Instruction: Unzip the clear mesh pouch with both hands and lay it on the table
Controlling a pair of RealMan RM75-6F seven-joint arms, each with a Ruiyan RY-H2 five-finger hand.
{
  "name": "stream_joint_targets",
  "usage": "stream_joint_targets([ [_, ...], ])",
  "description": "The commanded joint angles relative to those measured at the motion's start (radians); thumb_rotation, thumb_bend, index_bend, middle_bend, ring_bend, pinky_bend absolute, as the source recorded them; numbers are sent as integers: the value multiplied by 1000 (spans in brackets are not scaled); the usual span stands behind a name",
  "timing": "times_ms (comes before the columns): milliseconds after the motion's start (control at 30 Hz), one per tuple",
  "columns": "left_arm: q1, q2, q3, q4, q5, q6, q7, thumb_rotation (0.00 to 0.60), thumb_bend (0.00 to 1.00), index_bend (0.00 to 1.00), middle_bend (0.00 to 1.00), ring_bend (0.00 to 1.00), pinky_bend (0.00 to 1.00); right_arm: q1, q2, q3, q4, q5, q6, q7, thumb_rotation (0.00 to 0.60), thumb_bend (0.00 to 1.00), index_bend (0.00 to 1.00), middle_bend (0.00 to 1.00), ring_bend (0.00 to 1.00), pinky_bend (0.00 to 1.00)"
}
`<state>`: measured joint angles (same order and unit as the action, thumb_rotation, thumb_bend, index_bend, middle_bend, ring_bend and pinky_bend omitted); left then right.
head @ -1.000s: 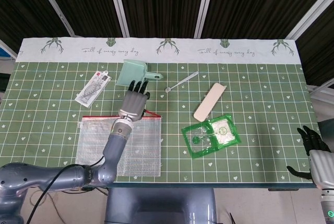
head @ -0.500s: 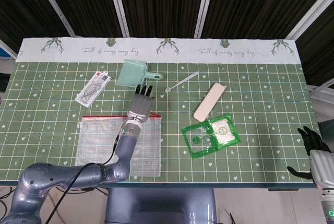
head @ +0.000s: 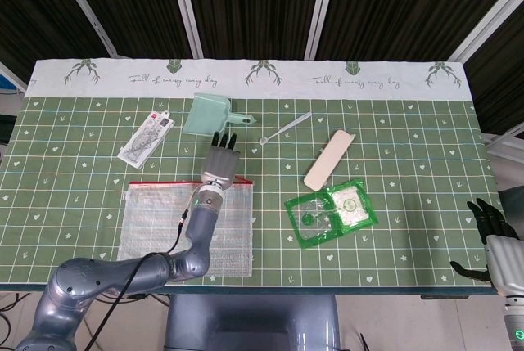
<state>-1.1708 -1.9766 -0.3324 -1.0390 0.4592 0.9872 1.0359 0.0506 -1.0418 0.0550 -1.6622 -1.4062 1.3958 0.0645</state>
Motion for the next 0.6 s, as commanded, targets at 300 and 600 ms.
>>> stream_joint_targets([
  [300, 1, -16, 8, 15, 6, -16, 1, 600, 335, 483, 56, 0, 0, 0, 2, 1, -3, 5, -3, 1, 600, 145, 0, 0, 0, 200],
  [600, 1, -26, 7, 33, 6, -24, 4, 600, 335, 500, 60, 0, 0, 0, 3, 1, -6, 5, -4, 3, 600, 147, 0, 0, 0, 200],
])
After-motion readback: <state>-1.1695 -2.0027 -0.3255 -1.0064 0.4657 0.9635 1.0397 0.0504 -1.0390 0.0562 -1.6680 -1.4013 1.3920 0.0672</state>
